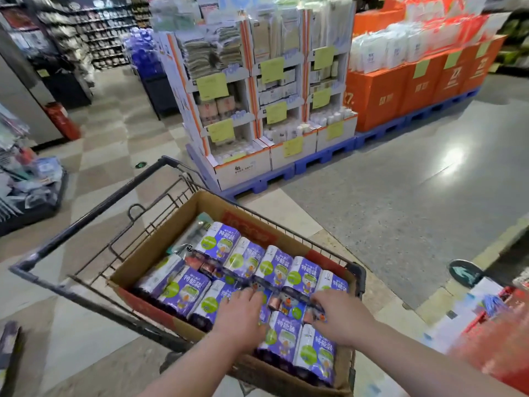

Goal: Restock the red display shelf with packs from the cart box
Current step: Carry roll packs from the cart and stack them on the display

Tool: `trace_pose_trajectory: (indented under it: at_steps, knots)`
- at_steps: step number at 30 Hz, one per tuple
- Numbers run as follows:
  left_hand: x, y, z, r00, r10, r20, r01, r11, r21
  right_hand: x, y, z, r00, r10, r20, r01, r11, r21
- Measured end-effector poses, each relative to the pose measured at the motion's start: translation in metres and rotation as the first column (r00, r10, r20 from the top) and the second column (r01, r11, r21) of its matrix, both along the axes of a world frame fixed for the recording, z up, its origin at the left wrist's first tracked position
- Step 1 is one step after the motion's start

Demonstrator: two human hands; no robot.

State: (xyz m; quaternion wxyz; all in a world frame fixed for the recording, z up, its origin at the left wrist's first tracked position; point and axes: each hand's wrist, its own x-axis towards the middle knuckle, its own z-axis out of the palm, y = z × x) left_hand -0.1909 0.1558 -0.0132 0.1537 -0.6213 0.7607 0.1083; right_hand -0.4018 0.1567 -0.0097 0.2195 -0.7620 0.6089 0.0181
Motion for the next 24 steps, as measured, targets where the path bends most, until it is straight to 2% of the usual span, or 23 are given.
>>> trace_pose_trajectory:
  at_steps: [7, 11, 14, 17, 21, 24]
  knots:
    - [0.064, -0.116, -0.006, 0.996, 0.086, -0.015, -0.087, 0.994, -0.063, 0.046, -0.064, -0.011, 0.998, -0.032, -0.050, 0.039, 0.988, 0.152]
    - [0.094, -0.173, -0.018, 0.963, 0.255, -0.086, -0.259, 0.965, -0.034, 0.061, -0.079, -0.019, 0.995, -0.083, -0.052, 0.092, 0.974, 0.208]
    - [0.112, -0.209, -0.031, 0.874, 0.456, -0.164, -0.450, 0.890, 0.075, 0.065, -0.087, -0.024, 0.993, -0.099, -0.070, 0.115, 0.956, 0.271]
    - [0.118, -0.230, -0.043, 0.738, 0.618, -0.271, -0.584, 0.786, 0.202, 0.065, -0.090, -0.030, 0.989, -0.120, -0.084, 0.141, 0.938, 0.316]
    - [0.122, -0.237, -0.052, 0.628, 0.702, -0.337, -0.653, 0.710, 0.264, 0.068, -0.095, -0.037, 0.985, -0.157, -0.075, 0.174, 0.913, 0.370]
    - [0.126, -0.235, -0.052, 0.461, 0.768, -0.445, -0.696, 0.623, 0.356, 0.077, -0.106, -0.036, 0.980, -0.197, -0.023, 0.192, 0.909, 0.371]
